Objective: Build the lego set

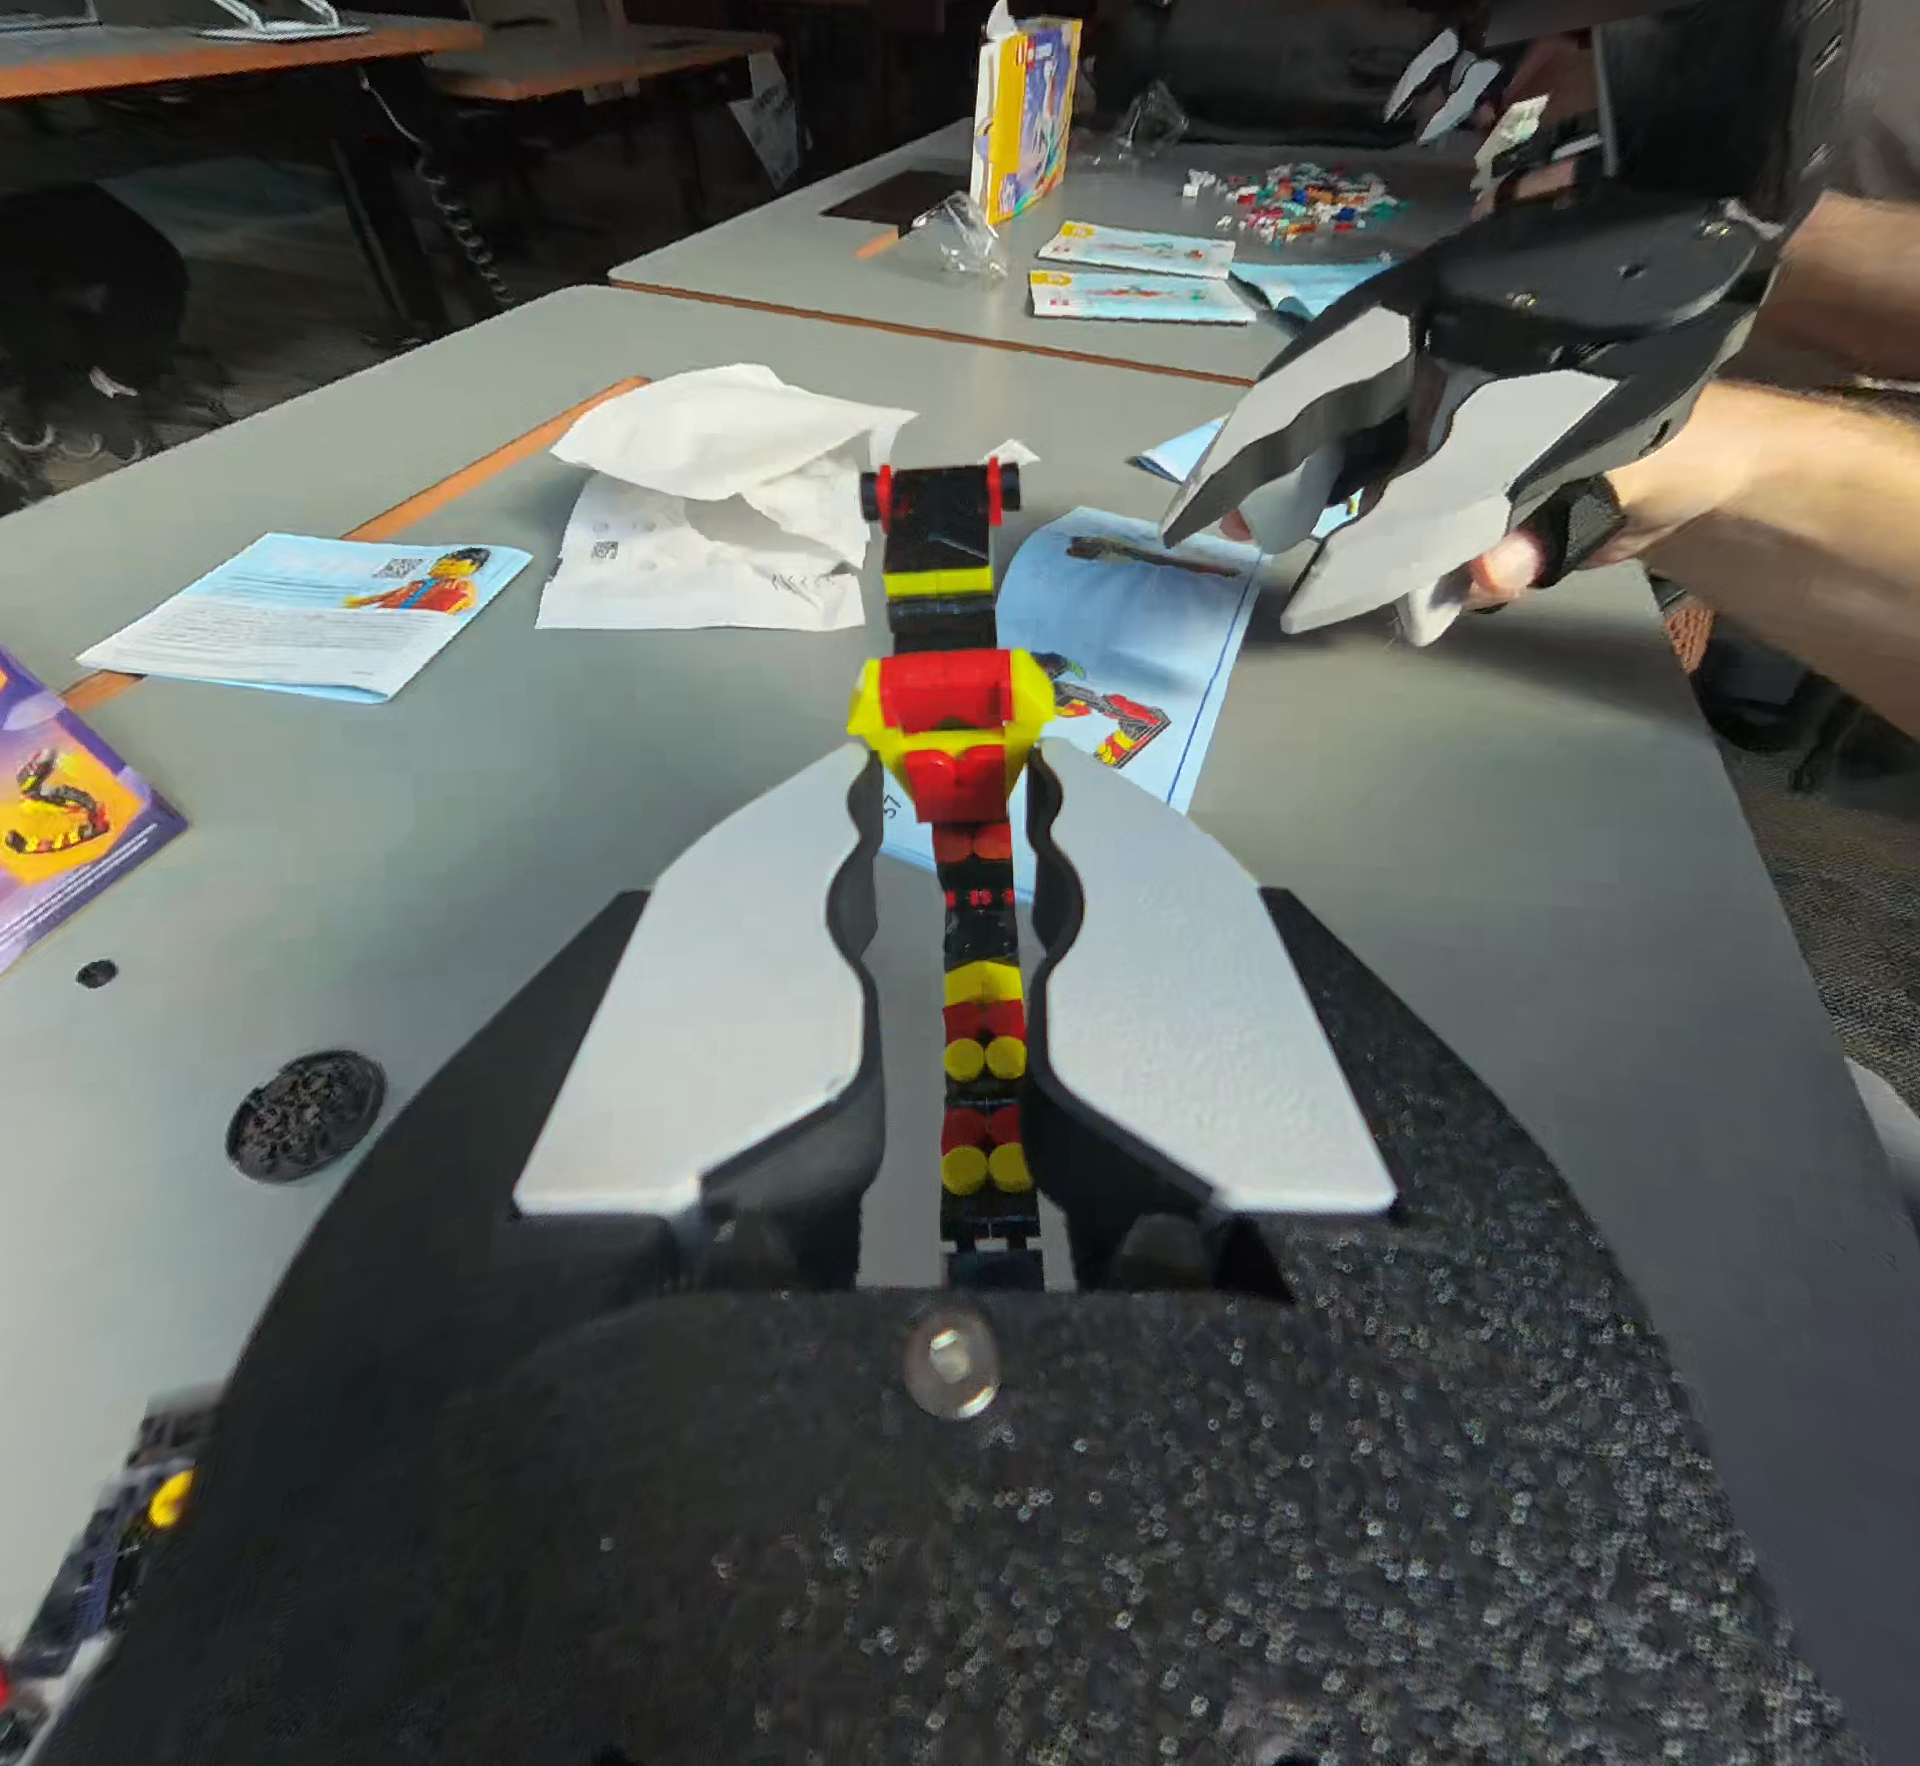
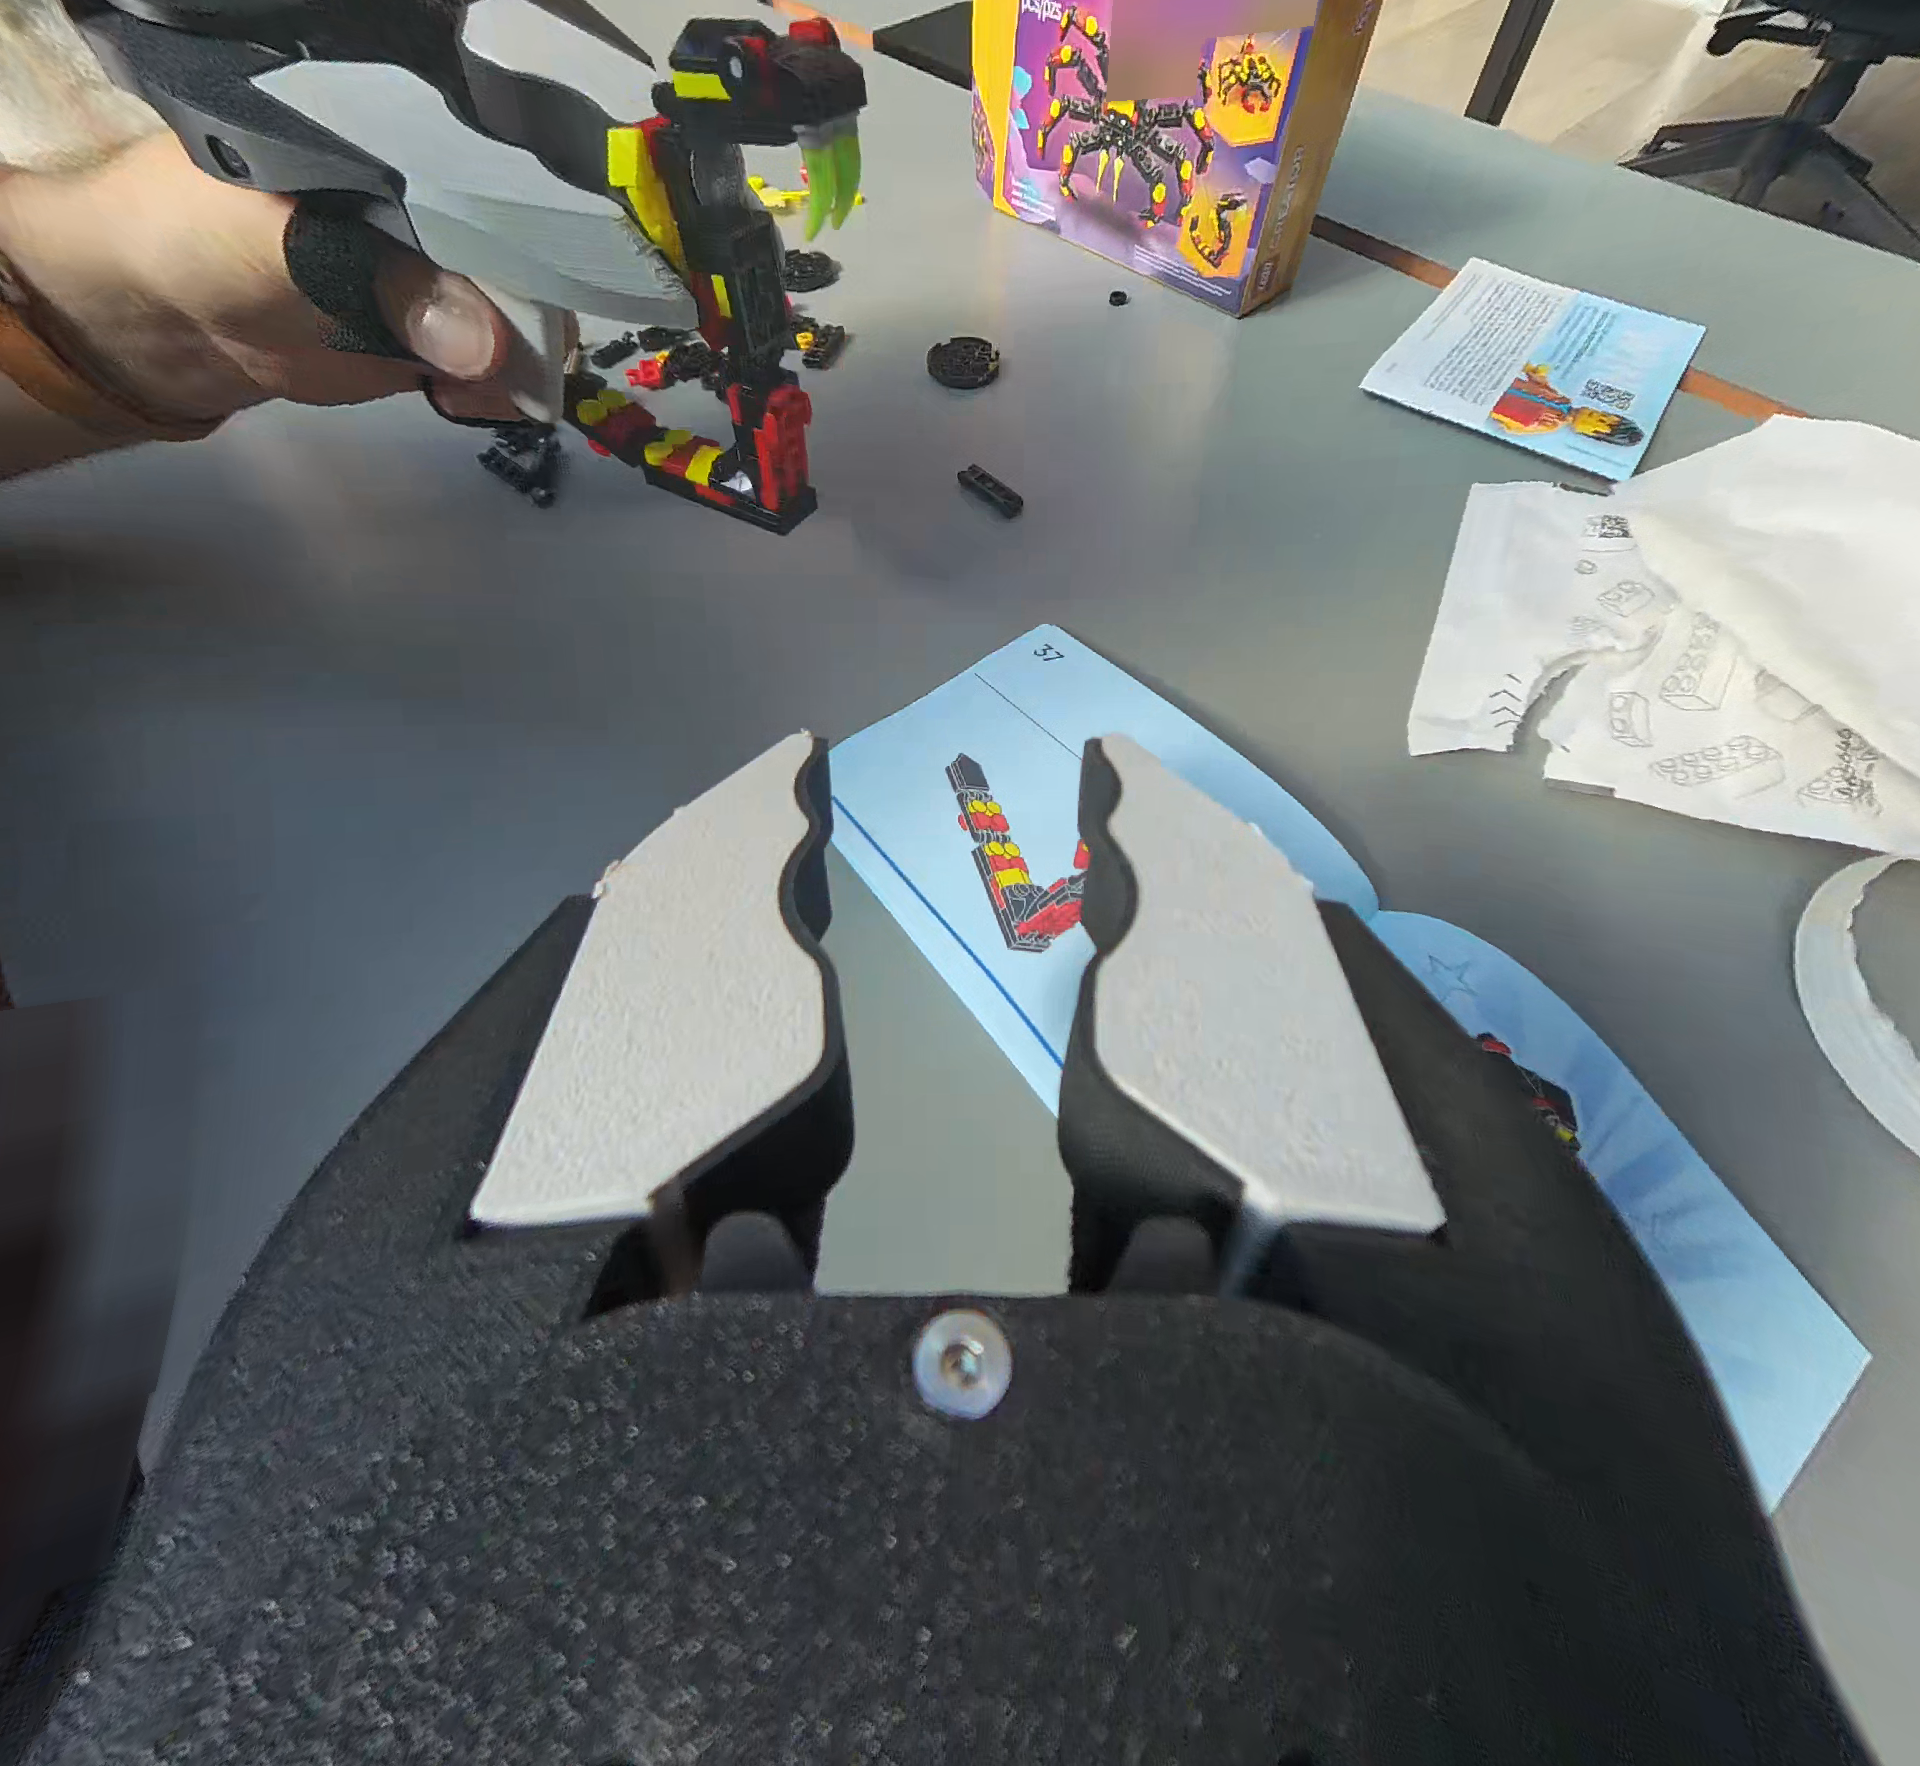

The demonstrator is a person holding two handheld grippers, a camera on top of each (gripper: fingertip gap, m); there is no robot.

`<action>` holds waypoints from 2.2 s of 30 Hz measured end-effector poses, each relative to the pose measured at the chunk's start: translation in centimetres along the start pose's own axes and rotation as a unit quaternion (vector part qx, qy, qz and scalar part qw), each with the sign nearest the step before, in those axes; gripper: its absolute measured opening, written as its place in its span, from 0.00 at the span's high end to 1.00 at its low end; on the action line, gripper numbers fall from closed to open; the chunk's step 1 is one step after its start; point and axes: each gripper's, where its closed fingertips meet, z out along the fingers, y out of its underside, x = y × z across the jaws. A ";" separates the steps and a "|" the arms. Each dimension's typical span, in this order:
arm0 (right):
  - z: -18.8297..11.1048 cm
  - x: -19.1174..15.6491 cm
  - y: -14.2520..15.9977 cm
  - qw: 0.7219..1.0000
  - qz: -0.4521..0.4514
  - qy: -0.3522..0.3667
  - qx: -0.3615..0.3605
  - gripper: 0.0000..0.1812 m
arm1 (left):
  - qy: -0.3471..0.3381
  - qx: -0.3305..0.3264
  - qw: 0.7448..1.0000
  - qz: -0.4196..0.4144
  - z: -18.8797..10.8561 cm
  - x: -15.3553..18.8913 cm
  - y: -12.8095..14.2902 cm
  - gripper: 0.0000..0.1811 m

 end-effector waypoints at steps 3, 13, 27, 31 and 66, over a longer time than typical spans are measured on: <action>1.0 -0.1 0.6 1.000 -0.023 -0.006 -0.014 0.75 | -0.029 -0.065 0.997 -0.004 -0.3 0.9 3.3 0.86; 2.2 -2.1 1.0 0.997 -0.074 -0.008 -0.018 0.77 | -0.064 -0.091 0.994 0.012 -0.3 2.3 6.3 0.86; 3.0 -3.2 1.0 0.996 -0.084 0.003 -0.032 0.77 | -0.042 -0.102 0.993 -0.037 -2.7 2.4 6.6 0.83; 3.5 -2.4 2.1 0.990 -0.102 0.055 -0.085 0.78 | -0.050 -0.081 0.995 -0.014 -4.5 3.0 4.6 0.80; -11.0 14.2 1.5 0.777 -0.177 0.555 -0.238 0.89 | 0.196 0.135 0.880 0.411 11.4 27.0 -7.4 1.00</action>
